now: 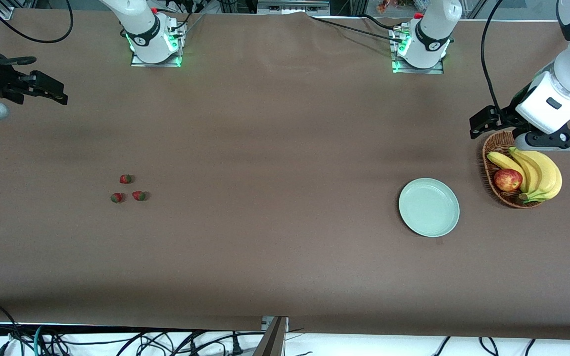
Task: Collect all strawberries into plate
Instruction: 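Move the right gripper toward the three red strawberries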
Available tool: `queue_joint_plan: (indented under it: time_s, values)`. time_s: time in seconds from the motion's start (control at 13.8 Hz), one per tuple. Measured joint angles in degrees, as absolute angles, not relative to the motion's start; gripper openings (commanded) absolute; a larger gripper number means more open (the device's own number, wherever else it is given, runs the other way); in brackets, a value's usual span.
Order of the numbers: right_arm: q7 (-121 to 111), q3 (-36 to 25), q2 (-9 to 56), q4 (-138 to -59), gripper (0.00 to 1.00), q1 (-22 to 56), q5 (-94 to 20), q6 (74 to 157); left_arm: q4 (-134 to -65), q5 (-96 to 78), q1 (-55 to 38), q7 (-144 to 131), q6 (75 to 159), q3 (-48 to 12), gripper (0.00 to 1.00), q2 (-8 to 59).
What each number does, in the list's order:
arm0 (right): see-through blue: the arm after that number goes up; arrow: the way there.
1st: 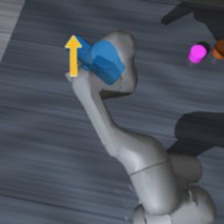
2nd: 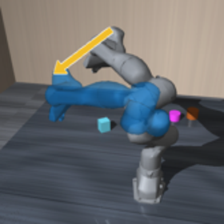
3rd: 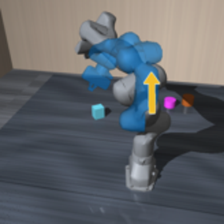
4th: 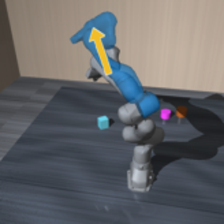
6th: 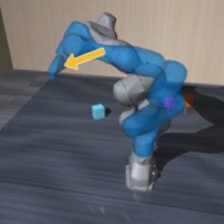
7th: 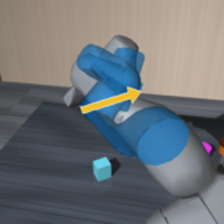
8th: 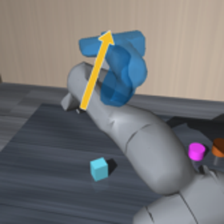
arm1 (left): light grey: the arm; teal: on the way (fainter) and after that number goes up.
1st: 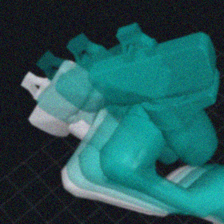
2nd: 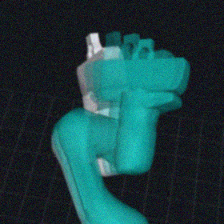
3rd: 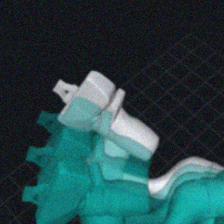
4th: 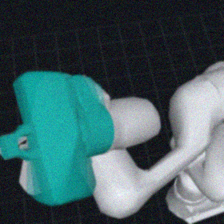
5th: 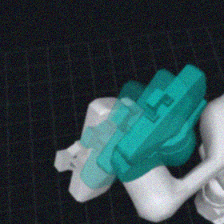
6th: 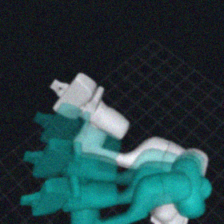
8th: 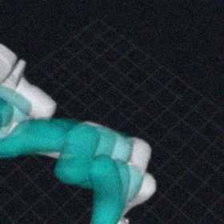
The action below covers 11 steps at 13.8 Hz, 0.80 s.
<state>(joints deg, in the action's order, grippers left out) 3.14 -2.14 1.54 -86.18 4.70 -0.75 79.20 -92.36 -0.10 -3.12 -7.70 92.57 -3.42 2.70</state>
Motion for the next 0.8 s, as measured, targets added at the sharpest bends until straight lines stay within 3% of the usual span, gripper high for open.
queue_joint_plan:
  time_s: [0.8]
  values:
    - [3.1,-2.2,2.3,-86.2,1.0,4.6,-0.8,79.4,-92.4,-0.1,-3.1,-7.7,92.4,-3.4,1.0,2.7]
